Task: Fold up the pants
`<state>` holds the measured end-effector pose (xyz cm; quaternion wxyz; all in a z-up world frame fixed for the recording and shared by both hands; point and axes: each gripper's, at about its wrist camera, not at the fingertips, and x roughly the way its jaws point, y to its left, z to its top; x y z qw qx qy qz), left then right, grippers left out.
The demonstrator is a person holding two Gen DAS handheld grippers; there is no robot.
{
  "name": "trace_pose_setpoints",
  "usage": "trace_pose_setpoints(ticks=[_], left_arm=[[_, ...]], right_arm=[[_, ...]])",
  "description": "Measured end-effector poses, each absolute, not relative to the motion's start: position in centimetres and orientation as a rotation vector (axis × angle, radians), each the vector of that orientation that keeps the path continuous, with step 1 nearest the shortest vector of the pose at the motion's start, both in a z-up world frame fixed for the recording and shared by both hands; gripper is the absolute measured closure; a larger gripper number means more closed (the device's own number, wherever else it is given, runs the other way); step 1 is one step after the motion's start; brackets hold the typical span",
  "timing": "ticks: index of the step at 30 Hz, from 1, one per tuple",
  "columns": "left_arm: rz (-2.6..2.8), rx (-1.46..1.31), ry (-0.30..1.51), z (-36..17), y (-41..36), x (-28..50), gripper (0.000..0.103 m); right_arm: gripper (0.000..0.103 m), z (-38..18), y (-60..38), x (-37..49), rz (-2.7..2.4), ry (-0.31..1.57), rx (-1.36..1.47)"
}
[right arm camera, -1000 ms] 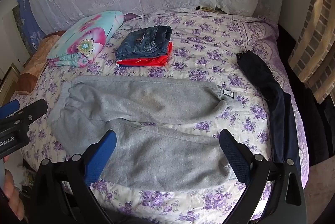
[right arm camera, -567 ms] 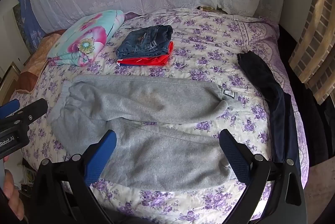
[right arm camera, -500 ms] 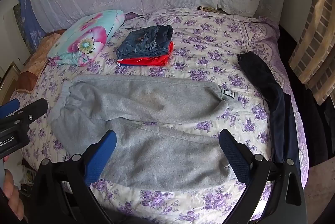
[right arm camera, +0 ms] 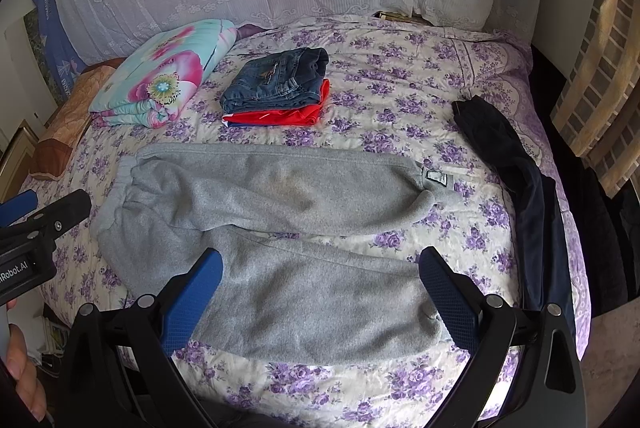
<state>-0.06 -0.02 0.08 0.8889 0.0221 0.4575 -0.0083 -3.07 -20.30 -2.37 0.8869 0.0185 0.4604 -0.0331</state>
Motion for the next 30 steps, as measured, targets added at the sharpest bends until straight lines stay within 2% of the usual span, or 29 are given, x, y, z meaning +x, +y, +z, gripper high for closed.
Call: trace_pose_setpoints(ticks=[30], left_arm=[[-0.027,0.049,0.958,0.12,-0.59,0.14,0.005]], right_arm=[[0.004,-2.41,-20.28,-2.95,-0.070,0.960,0.041]])
